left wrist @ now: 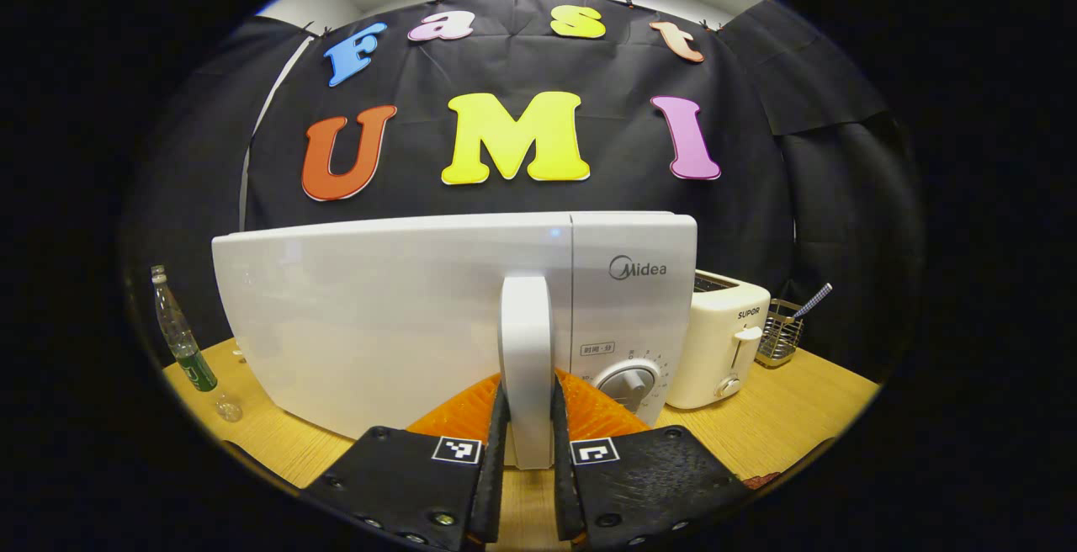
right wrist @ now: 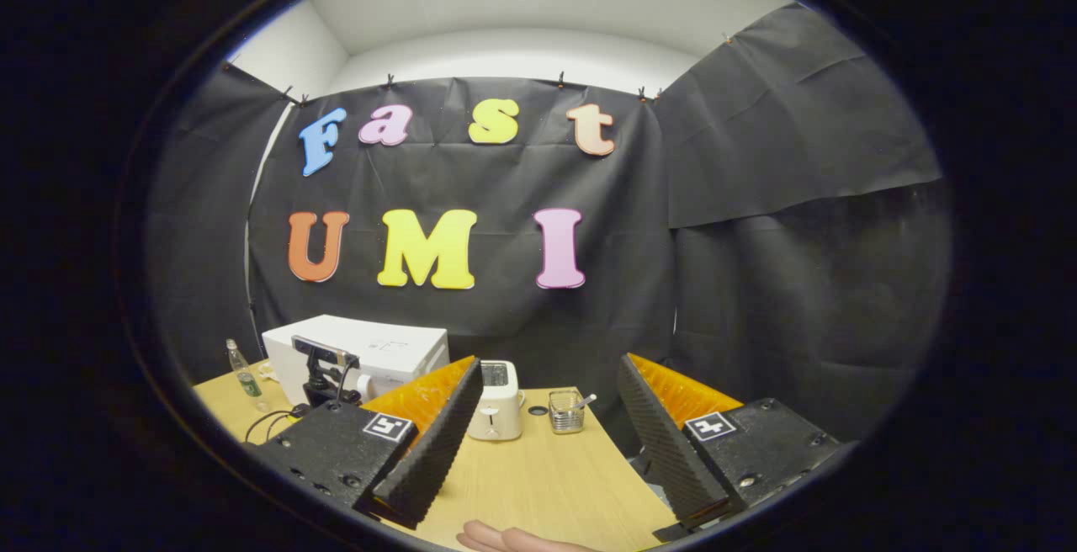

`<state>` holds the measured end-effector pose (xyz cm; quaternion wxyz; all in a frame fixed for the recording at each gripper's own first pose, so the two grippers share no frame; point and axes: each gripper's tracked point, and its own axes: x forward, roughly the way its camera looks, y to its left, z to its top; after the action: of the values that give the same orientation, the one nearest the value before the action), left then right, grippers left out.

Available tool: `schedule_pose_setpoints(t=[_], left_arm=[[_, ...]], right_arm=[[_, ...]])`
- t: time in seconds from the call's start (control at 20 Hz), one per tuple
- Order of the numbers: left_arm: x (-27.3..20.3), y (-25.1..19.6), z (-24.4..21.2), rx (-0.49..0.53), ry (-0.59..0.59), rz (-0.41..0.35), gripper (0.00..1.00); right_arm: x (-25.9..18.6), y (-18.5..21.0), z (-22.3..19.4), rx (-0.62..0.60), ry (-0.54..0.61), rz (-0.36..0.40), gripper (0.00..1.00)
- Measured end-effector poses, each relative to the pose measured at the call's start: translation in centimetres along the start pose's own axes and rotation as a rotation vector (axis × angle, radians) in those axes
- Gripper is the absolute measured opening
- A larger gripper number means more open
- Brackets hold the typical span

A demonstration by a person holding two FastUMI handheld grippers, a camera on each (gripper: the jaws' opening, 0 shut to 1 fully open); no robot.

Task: Open the microwave oven with the left hand, put the food in, and close the microwave oven.

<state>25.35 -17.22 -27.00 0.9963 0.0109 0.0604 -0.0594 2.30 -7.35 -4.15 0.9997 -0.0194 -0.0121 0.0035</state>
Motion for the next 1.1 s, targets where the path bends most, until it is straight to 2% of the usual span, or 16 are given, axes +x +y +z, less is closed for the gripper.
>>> schedule_pose_setpoints(t=[0.05,0.1,0.2,0.25,0.3,0.35,0.45,0.5,0.55,0.6,0.7,0.75,1.1], left_arm=[[0.1,0.1,0.1,-0.016,-0.004,0.007,0.16],[-0.2,0.2,-0.1,-0.041,0.013,0.011,0.03],[-0.1,0.1,-0.1,-0.030,0.021,0.014,0.07],[-0.1,0.1,-0.1,-0.021,0.025,0.009,0.07],[-0.2,0.1,-0.1,-0.026,0.025,0.003,0.07],[-0.3,0.0,-0.2,-0.032,0.026,-0.002,0.07],[-0.4,0.0,-0.2,-0.031,0.029,0.000,0.07],[-0.5,0.0,0.1,-0.025,0.023,0.010,0.07],[-0.8,0.1,0.0,-0.026,0.034,0.018,0.07],[-1.3,0.3,0.4,-0.033,0.001,0.028,0.07],[-2.5,0.3,-0.2,-0.043,-0.003,0.001,0.06],[-3.2,0.4,-0.1,-0.061,-0.013,-0.017,0.07],[-8.3,1.6,-1.0,-0.061,0.005,-0.107,0.08]], right_arm=[[-0.1,0.1,-0.1,0.003,0.003,0.003,1.00],[-0.2,0.2,-0.2,0.006,0.006,0.007,1.00],[-0.4,0.2,-0.5,0.006,0.014,0.008,1.00],[-0.5,0.1,-0.5,0.004,0.016,0.005,0.94],[-0.6,0.0,-0.5,0.001,0.016,0.003,0.94],[-0.6,-0.1,-0.4,-0.001,0.013,0.001,1.00],[-0.7,-0.2,-0.4,-0.003,0.008,-0.006,1.00],[-0.7,-0.2,-0.3,0.000,0.005,-0.007,0.94],[-0.7,-0.1,-0.2,-0.001,0.003,-0.005,1.00],[-0.6,0.1,-0.3,-0.009,0.006,-0.001,0.94],[-0.5,0.4,-0.7,-0.020,0.012,0.005,0.94],[-0.4,0.6,-0.9,-0.022,0.017,0.008,1.00],[-1.9,2.8,-1.9,-0.026,0.037,0.037,1.00]])
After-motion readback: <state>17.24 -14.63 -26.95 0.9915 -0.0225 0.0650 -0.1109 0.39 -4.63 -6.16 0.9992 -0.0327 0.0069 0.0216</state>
